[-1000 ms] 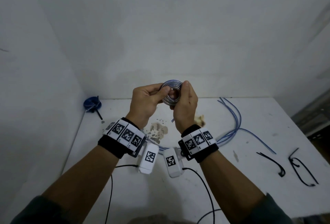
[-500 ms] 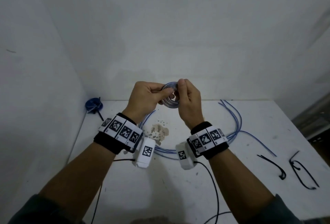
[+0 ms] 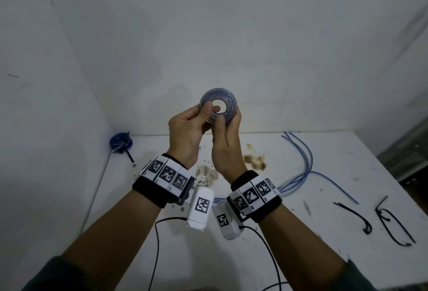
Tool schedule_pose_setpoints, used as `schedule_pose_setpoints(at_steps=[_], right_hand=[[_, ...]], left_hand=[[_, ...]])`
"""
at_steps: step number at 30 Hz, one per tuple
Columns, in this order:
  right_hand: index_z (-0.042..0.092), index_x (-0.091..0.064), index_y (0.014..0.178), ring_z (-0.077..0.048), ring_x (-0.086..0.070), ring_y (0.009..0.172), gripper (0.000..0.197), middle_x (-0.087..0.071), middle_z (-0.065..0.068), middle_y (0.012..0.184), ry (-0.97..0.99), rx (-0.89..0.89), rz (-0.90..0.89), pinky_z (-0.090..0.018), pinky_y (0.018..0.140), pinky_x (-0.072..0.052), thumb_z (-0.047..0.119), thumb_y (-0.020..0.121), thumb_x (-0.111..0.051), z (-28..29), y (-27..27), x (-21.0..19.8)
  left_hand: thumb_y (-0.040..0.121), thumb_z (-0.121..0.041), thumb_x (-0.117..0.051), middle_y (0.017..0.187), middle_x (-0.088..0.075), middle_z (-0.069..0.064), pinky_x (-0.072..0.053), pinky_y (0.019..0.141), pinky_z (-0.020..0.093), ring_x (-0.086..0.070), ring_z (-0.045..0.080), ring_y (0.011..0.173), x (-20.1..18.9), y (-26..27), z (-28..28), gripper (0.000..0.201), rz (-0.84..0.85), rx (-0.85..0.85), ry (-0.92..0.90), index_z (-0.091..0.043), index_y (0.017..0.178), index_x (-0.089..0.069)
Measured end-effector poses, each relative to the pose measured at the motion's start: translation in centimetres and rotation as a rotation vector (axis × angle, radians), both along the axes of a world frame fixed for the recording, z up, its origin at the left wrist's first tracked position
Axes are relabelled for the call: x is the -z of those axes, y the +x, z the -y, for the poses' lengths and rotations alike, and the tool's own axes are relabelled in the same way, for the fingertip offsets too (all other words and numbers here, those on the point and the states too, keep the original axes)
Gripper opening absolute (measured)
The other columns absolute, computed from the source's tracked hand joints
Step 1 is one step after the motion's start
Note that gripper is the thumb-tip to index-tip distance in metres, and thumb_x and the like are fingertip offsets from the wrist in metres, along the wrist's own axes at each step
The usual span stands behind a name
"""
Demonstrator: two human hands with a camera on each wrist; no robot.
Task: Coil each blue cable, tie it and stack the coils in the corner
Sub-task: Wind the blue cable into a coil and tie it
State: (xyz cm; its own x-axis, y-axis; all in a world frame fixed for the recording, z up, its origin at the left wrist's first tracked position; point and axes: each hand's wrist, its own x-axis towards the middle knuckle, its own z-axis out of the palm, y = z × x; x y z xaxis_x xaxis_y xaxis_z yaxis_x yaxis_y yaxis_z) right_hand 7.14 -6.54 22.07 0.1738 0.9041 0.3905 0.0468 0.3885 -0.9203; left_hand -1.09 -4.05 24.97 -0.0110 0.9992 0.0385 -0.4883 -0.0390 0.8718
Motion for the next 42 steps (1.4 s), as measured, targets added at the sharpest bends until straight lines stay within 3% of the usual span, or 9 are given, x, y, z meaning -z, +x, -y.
schedule_pose_setpoints(at_steps=[3,9,12,18,21,23,28,35,42], right_hand=[[0.011,-0.014,0.146,0.004,-0.059,0.104,0.047,-0.058,0.005,0.116,-0.109,-0.057,0.023,-0.018,0.090,-0.048,0.028,0.107,-0.035,-0.1,0.3,-0.6],[0.011,-0.037,0.122,-0.007,-0.061,0.104,0.025,-0.058,0.004,0.110,-0.204,-0.024,-0.093,-0.024,0.087,-0.052,0.030,0.107,-0.033,-0.5,0.5,0.2],[0.016,-0.044,0.113,-0.006,-0.063,0.099,0.014,-0.060,0.005,0.108,-0.181,-0.011,-0.071,-0.030,0.089,-0.054,0.026,0.107,-0.038,-0.4,0.8,0.5],[0.000,-0.055,0.108,-0.012,-0.067,0.089,0.018,-0.065,-0.011,0.098,-0.185,-0.047,0.037,-0.029,0.080,-0.057,0.017,0.101,-0.054,0.0,3.0,0.1],[-0.006,-0.058,0.108,-0.020,-0.070,0.088,0.021,-0.069,-0.019,0.101,-0.252,-0.131,-0.018,-0.035,0.079,-0.060,0.013,0.099,-0.057,0.7,4.5,0.0],[-0.004,-0.060,0.106,-0.022,-0.070,0.086,0.020,-0.070,-0.019,0.098,-0.311,-0.184,0.006,-0.040,0.078,-0.060,0.014,0.098,-0.060,1.3,5.6,-0.2],[0.001,-0.065,0.108,-0.016,-0.071,0.076,0.020,-0.072,-0.010,0.091,-0.394,-0.280,0.372,-0.040,0.069,-0.062,0.016,0.095,-0.065,1.8,8.9,-1.9],[0.008,-0.064,0.097,-0.003,-0.069,0.062,0.005,-0.069,-0.001,0.082,-0.439,-0.325,0.533,-0.013,0.052,-0.049,0.012,0.096,-0.062,3.4,12.3,-3.7],[0.001,-0.068,0.102,-0.022,-0.073,0.070,0.018,-0.073,-0.015,0.089,-0.453,-0.250,0.458,-0.033,0.064,-0.061,0.016,0.092,-0.068,4.6,17.0,-3.2]], left_hand=[[0.087,-0.016,-0.068,0.096,-0.075,0.015,-0.057,0.082,0.032,-0.071,0.023,0.089,0.6,-0.3,0.1,0.018,-0.023,0.060,0.010,-0.004,0.098,-0.075],[0.083,-0.032,-0.068,0.106,-0.075,0.006,-0.051,0.086,0.031,-0.068,0.016,0.100,2.0,-0.4,0.7,0.029,-0.131,0.163,0.018,-0.015,0.106,-0.076],[0.082,-0.040,-0.067,0.097,-0.076,-0.003,-0.040,0.079,0.031,-0.063,0.005,0.084,2.7,-0.8,0.6,0.032,-0.284,0.110,-0.021,-0.019,0.106,-0.076],[0.080,-0.041,-0.070,0.066,-0.041,0.006,-0.032,0.062,0.030,-0.035,0.020,0.067,4.0,-2.0,0.7,0.041,-0.348,0.165,-0.053,-0.001,0.091,-0.076],[0.085,-0.028,-0.071,0.056,-0.042,0.004,-0.032,0.054,0.027,-0.035,0.016,0.055,3.5,-2.9,0.4,0.035,-0.574,0.290,0.028,0.006,0.079,-0.071],[0.083,-0.029,-0.074,0.050,-0.052,-0.005,-0.036,0.051,0.019,-0.042,0.009,0.048,2.3,-3.5,0.1,0.028,-0.764,0.332,0.082,-0.004,0.072,-0.074],[0.077,-0.042,-0.080,0.096,-0.072,-0.006,-0.054,0.079,0.025,-0.068,0.007,0.086,0.0,-2.2,-0.5,0.051,-0.873,0.318,0.292,-0.022,0.122,-0.067],[0.080,-0.018,-0.080,0.085,-0.076,0.003,-0.057,0.086,0.048,-0.073,0.023,0.085,-1.3,2.9,-0.2,0.011,-0.939,0.485,0.348,-0.015,0.091,-0.077],[0.081,-0.011,-0.078,0.091,-0.075,0.012,-0.056,0.090,0.049,-0.071,0.032,0.090,-2.2,7.1,-0.1,0.013,-0.971,0.653,0.309,-0.010,0.093,-0.072]])
